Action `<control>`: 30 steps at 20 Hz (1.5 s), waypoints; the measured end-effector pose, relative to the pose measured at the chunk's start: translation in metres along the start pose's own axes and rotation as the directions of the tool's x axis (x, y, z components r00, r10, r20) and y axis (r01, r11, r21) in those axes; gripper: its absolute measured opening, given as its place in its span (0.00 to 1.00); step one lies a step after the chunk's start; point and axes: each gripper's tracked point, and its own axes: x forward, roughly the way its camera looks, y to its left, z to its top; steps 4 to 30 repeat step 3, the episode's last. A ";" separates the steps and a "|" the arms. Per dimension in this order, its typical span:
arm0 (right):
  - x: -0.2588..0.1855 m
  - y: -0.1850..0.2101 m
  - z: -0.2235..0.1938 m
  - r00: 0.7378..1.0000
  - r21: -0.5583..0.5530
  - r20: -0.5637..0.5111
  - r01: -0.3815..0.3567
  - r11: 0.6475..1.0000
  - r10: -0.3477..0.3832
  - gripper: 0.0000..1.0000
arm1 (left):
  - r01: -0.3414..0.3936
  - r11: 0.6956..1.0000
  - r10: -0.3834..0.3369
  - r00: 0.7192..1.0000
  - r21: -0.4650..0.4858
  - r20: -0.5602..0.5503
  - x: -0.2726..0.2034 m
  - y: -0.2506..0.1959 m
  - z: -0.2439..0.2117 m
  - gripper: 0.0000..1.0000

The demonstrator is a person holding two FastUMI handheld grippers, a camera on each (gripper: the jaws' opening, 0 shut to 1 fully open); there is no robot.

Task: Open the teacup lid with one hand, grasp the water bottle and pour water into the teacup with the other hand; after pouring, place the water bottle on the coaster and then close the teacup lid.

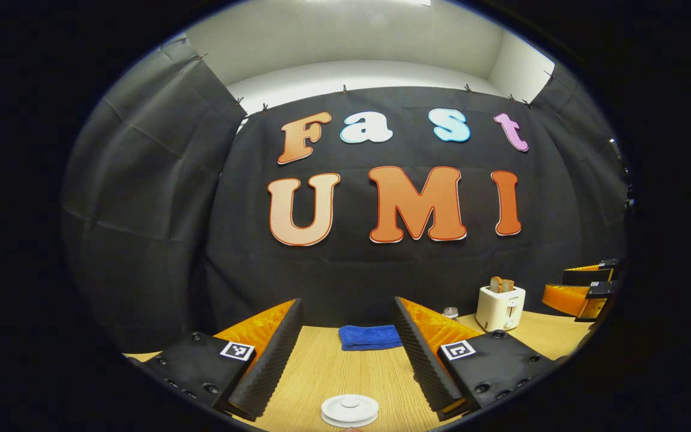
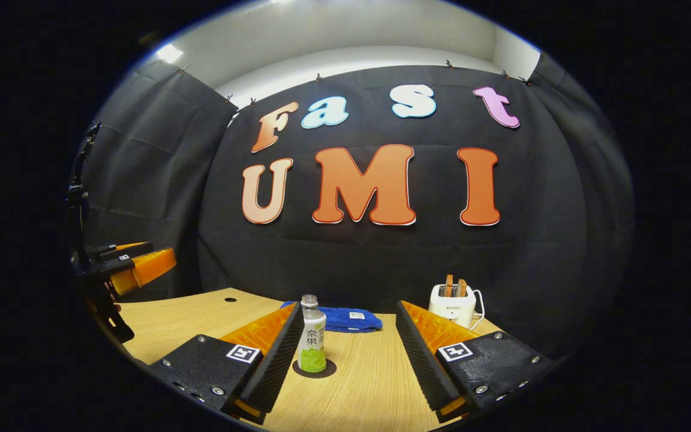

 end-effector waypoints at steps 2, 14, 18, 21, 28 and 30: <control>-0.001 -0.002 0.000 1.000 0.003 -0.005 0.003 1.000 -0.003 0.92 | -0.007 1.000 0.007 1.000 0.002 -0.001 -0.002 0.001 0.001 0.95; -0.001 -0.003 -0.001 1.000 0.005 -0.004 0.005 1.000 -0.005 0.92 | -0.012 1.000 0.012 1.000 0.004 0.000 -0.003 0.003 0.001 0.95; -0.001 -0.003 -0.001 1.000 0.005 -0.004 0.005 1.000 -0.005 0.92 | -0.012 1.000 0.012 1.000 0.004 0.000 -0.003 0.003 0.001 0.95; -0.001 -0.003 -0.001 1.000 0.005 -0.004 0.005 1.000 -0.005 0.92 | -0.012 1.000 0.012 1.000 0.004 0.000 -0.003 0.003 0.001 0.95; -0.001 -0.003 -0.001 1.000 0.005 -0.004 0.005 1.000 -0.005 0.92 | -0.012 1.000 0.012 1.000 0.004 0.000 -0.003 0.003 0.001 0.95; -0.001 -0.003 -0.001 1.000 0.005 -0.004 0.005 1.000 -0.005 0.92 | -0.012 1.000 0.012 1.000 0.004 0.000 -0.003 0.003 0.001 0.95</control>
